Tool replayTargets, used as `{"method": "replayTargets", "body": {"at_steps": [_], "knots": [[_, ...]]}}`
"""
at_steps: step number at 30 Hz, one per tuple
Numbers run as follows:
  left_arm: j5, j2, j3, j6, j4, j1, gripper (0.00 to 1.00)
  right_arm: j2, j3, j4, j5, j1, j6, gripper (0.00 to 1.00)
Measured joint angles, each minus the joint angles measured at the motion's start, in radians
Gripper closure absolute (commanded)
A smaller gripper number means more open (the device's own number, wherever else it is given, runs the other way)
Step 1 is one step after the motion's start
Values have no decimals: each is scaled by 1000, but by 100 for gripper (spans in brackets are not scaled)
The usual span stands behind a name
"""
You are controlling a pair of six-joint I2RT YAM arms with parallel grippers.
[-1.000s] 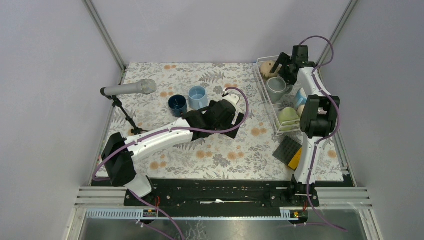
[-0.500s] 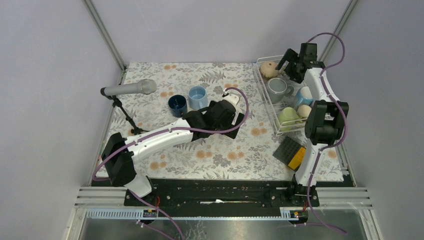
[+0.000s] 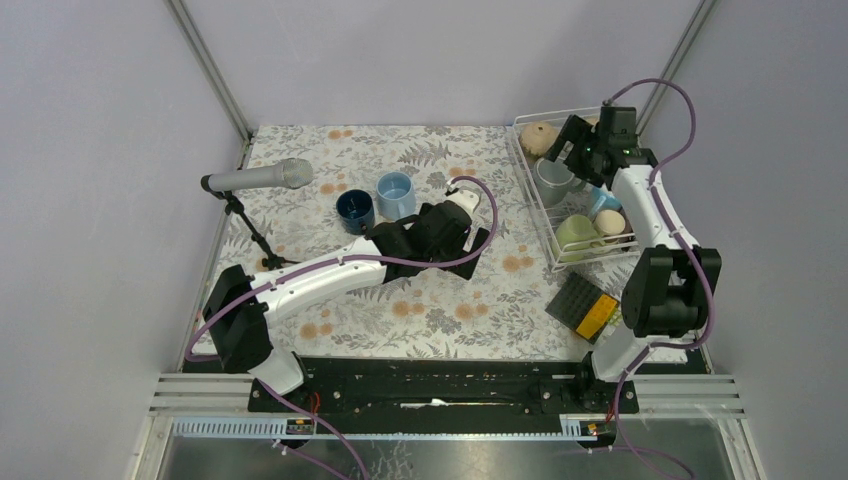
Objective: Unload the cups from the dish rack
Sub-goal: Unload the cup from the dish rack.
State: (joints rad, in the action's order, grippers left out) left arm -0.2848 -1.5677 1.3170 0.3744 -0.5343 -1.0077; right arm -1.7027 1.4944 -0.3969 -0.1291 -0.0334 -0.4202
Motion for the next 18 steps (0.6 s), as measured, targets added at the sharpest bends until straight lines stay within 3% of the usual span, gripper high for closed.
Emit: {"method": "replayTargets", "body": {"at_steps": [9,18], "knots": [[2,0,0,0,6,0,1,24,-97,33,15,138,-39,0],[1,0,-2,0,6,0,1,-52,-97,98,43,153,-91,0]]}}
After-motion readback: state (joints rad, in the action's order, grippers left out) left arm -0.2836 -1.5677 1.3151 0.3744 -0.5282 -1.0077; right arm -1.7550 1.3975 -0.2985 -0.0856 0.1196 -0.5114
